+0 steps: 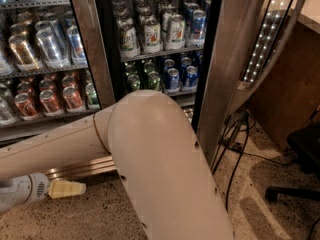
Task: Open right fridge door
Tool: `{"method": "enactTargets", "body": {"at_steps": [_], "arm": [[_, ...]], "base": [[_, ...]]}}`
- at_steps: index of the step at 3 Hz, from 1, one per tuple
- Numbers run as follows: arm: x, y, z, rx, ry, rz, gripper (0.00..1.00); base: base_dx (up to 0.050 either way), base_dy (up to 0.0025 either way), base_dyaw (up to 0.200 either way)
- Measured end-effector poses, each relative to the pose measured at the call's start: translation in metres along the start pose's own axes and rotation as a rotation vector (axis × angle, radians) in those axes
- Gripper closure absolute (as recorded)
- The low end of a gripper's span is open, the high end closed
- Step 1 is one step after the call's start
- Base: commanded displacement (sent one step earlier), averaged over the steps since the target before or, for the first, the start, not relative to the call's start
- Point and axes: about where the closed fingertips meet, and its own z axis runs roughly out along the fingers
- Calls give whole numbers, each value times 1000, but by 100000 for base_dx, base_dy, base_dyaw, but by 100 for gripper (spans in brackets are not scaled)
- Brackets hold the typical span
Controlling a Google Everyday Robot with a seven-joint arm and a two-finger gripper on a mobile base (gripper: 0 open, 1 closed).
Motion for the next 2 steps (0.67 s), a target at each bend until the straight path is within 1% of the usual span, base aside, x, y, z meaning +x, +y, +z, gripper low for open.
{"method": "enactTargets", "body": {"at_steps": [1, 2], "arm": [[9, -39, 6, 89, 26, 72, 0], [32, -76, 2, 170, 50, 192, 0]], "base": [[0, 0, 0], [0, 0, 0]]}}
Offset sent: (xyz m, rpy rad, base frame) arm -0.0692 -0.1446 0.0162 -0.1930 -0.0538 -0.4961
